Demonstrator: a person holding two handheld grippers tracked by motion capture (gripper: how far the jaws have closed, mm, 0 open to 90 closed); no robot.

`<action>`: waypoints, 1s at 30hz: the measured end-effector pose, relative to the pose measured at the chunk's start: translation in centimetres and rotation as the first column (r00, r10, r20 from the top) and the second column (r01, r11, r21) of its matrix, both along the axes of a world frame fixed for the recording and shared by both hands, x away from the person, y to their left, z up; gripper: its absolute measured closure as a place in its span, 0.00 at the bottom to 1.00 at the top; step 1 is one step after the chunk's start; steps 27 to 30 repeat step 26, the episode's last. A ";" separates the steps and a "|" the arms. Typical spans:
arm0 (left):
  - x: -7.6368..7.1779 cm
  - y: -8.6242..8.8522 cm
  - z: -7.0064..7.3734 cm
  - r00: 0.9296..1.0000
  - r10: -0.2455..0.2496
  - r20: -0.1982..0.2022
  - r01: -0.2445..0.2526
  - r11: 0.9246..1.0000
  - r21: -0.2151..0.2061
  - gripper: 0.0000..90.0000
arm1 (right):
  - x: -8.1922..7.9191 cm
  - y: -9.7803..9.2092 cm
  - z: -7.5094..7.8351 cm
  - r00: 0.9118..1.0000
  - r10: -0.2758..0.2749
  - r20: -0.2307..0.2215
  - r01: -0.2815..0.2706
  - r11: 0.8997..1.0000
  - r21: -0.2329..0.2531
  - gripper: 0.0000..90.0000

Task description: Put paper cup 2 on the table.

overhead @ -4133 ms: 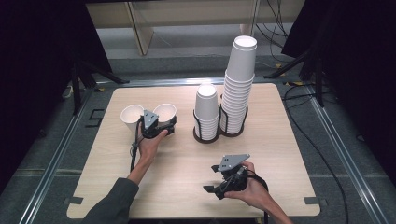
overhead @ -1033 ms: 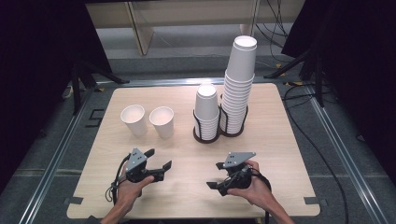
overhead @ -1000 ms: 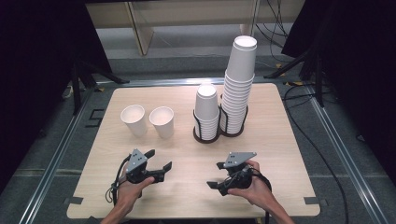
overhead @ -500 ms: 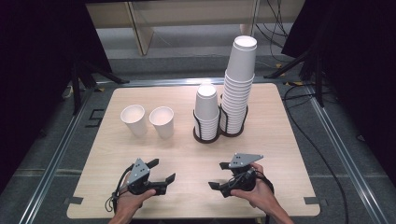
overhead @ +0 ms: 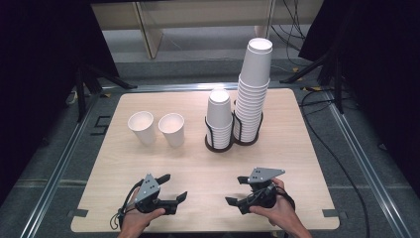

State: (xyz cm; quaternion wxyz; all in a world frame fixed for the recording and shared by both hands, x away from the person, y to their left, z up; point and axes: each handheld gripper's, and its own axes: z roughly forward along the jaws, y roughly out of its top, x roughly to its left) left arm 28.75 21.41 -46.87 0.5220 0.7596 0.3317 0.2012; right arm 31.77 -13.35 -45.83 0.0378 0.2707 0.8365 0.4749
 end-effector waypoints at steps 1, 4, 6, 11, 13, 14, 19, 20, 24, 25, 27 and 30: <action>-0.1 0.1 0.1 1.000 -0.001 0.006 0.001 1.000 0.021 0.16 | -0.1 -0.1 0.0 1.000 0.002 -0.004 -0.002 1.000 -0.006 0.17; -0.2 0.0 0.1 1.000 -0.008 0.015 0.007 1.000 0.019 0.16 | -0.6 -0.2 -0.2 1.000 -0.011 -0.015 0.010 1.000 -0.017 0.17; -0.4 0.1 0.2 1.000 -0.009 0.000 0.009 0.999 0.037 0.16 | -0.7 -0.3 -0.3 1.000 -0.005 -0.023 0.005 1.000 -0.020 0.17; -0.4 0.1 0.2 1.000 -0.011 -0.007 0.011 0.999 0.041 0.16 | -1.4 -0.7 -0.5 0.999 -0.027 -0.029 0.026 0.999 -0.038 0.17; -0.4 0.2 0.2 1.000 -0.015 0.002 0.015 1.000 0.026 0.16 | -1.6 -0.9 -0.5 0.999 -0.040 -0.033 0.038 0.998 -0.049 0.17; -0.4 0.2 0.1 1.000 -0.019 0.003 0.019 1.000 0.019 0.16 | -1.8 -1.0 -0.6 0.998 -0.050 -0.029 0.048 0.998 -0.051 0.17; -0.7 0.4 0.2 1.000 -0.001 -0.008 0.002 1.000 0.017 0.16 | -2.1 -1.5 -0.8 0.998 -0.060 -0.029 0.058 0.996 -0.066 0.17; -0.8 0.5 0.3 1.000 -0.003 -0.011 0.003 0.999 0.036 0.16 | -2.1 -1.5 -0.7 0.997 -0.067 -0.027 0.065 0.995 -0.072 0.17; -0.7 0.5 0.3 1.000 -0.004 -0.005 0.005 1.000 0.025 0.16 | -2.1 -1.8 -0.8 0.997 -0.076 -0.026 0.074 0.994 -0.075 0.17; -0.8 0.6 0.3 1.000 0.001 -0.008 0.000 0.999 0.033 0.16 | -2.1 -1.8 -0.8 0.997 -0.079 -0.023 0.077 0.994 -0.075 0.17; -0.8 0.6 0.3 1.000 0.003 -0.011 -0.003 1.000 0.031 0.16 | -2.1 -1.9 -0.8 0.996 -0.088 -0.020 0.086 0.993 -0.078 0.17; -0.8 0.6 0.3 1.000 0.003 -0.011 -0.003 1.000 0.031 0.16 | -2.1 -1.9 -0.8 0.996 -0.088 -0.020 0.086 0.993 -0.078 0.17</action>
